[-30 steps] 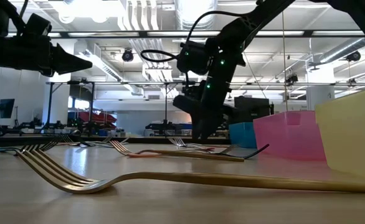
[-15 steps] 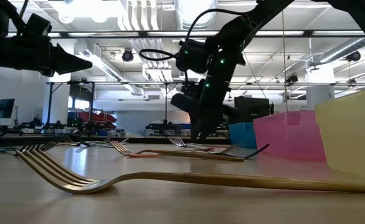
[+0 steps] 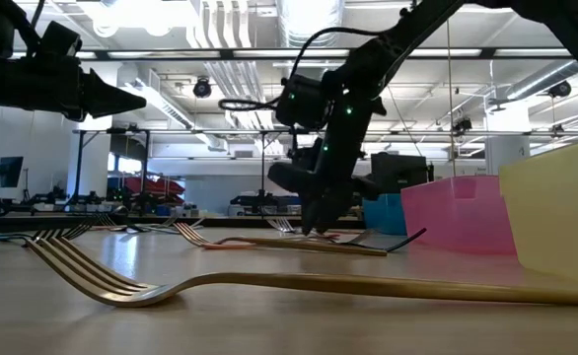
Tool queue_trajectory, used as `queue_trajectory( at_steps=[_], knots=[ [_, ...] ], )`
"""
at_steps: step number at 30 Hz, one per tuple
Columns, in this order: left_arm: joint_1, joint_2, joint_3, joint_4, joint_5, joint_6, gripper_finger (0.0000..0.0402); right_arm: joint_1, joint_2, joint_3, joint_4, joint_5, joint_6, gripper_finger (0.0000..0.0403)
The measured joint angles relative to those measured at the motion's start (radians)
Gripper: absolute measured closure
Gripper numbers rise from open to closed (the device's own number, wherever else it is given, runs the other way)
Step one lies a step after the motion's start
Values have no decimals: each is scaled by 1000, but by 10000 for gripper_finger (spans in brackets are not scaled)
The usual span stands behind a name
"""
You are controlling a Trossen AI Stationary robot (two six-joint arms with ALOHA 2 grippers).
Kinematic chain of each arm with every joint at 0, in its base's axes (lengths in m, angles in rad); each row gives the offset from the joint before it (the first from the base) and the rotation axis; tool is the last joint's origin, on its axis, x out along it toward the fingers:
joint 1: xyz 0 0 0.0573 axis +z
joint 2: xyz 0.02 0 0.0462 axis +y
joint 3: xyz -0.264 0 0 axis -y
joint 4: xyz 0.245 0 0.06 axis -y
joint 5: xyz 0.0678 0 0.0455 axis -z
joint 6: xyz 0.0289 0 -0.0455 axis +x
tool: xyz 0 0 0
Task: Sort silverware by color (type)
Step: Put the orange fork into the blue bin
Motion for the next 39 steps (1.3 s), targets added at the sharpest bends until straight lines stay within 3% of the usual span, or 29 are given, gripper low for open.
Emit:
queue_trajectory(
  at_steps=[8, 13, 15, 20, 29, 35, 39],
  knots=[
    [0, 0, 0, 0, 0, 0, 337, 0, 34, 9, 3, 8, 12, 295],
    [0, 0, 0, 0, 0, 0, 337, -1, 18, 8, 0, 6, 13, 357],
    [0, 0, 0, 0, 0, 0, 337, -3, 7, 6, -2, 4, -14, 381],
    [0, 0, 0, 0, 0, 0, 337, 6, -27, 1, -37, 55, -148, 388],
    [0, 0, 0, 0, 0, 0, 337, 31, -254, 2, -105, 95, -200, 396],
    [0, 0, 0, 0, 0, 0, 337, 17, -459, 3, -335, 249, -223, 396],
    [0, 0, 0, 0, 0, 0, 337, 5, -559, 2, -470, 280, -164, 395]
  ],
)
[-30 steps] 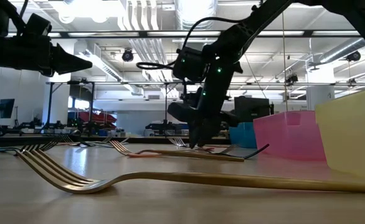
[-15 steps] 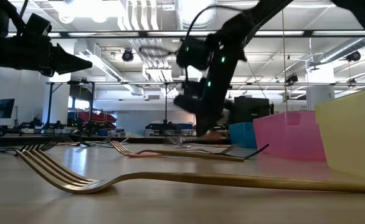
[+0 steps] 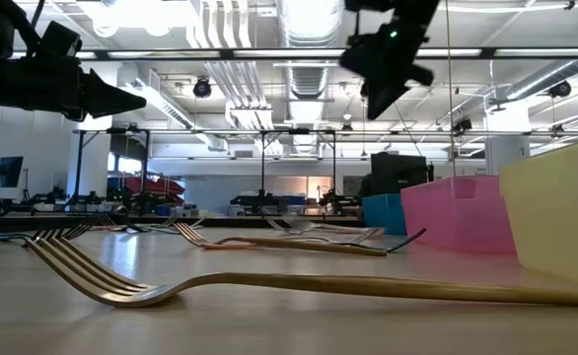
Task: Sort silverware by color (type)
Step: Put the orange fork into the blue bin
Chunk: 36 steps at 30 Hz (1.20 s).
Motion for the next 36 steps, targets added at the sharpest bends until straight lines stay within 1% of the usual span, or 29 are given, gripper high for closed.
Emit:
queue_trajectory(
  at_steps=[3, 5, 8, 11, 14, 18, 22, 25, 29, 36],
  knots=[
    [0, 0, 0, 0, 0, 0, 337, 2, -34, -6, -4, -12, 6, 395],
    [0, 0, 0, 0, 0, 0, 337, 3, -33, -7, 0, -59, 6, 395],
    [0, 0, 0, 0, 0, 0, 337, 3, 5, -10, 24, -114, -2, 392],
    [0, 0, 0, 0, 0, 0, 337, -1, 65, -11, 41, -153, -33, 379],
    [0, 0, 0, 0, 0, 0, 337, -18, 123, -11, 69, -205, -75, 355],
    [0, 0, 0, 0, 0, 0, 337, -56, 203, 0, 103, -246, -86, 310],
    [0, 0, 0, 0, 0, 0, 337, -94, 291, 6, 126, -301, -70, 269],
    [0, 0, 0, 0, 0, 0, 337, -110, 369, 6, 139, -325, -18, 251],
    [0, 0, 0, 0, 0, 0, 337, -128, 454, 16, 157, -327, -4, 247],
    [0, 0, 0, 0, 0, 0, 337, -148, 552, 102, 159, -326, -2, 266]
  ],
)
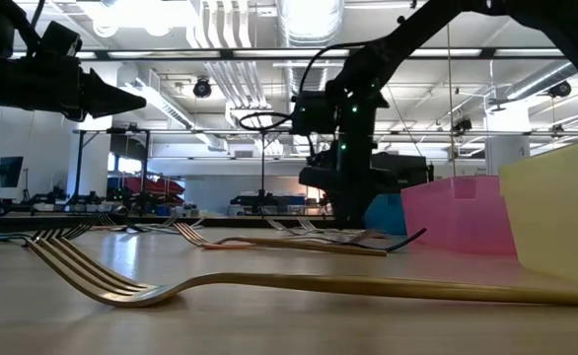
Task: Sort silverware by color (type)
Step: Put the orange fork into the blue bin
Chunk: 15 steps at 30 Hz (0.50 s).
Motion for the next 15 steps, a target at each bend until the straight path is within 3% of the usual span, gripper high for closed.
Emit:
queue_trajectory(
  at_steps=[15],
  knots=[
    [0, 0, 0, 0, 0, 0, 337, 0, 17, 57, -13, -23, 0, 271]
  ],
)
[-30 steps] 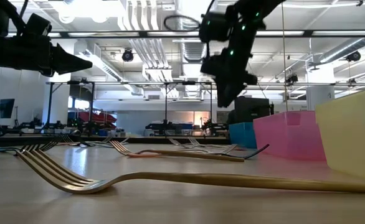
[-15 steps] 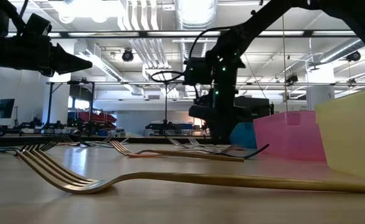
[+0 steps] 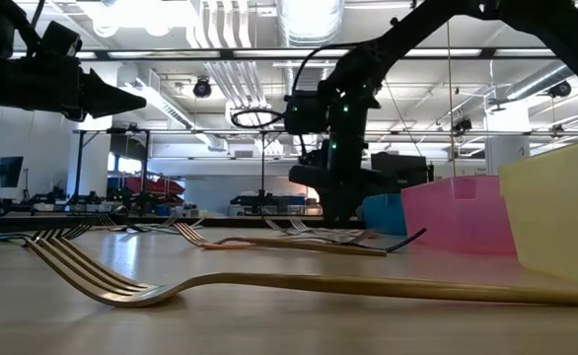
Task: Sort silverware by color (type)
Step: Put the orange fork into the blue bin
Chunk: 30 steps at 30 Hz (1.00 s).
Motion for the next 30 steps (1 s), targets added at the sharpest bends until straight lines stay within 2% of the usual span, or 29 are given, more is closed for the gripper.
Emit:
queue_trajectory(
  at_steps=[11, 30],
  knots=[
    [0, 0, 0, 0, 0, 0, 337, 3, -23, 0, 7, 0, 24, 266],
    [0, 0, 0, 0, 0, 0, 337, 31, 68, -2, 22, -21, 0, 266]
  ],
)
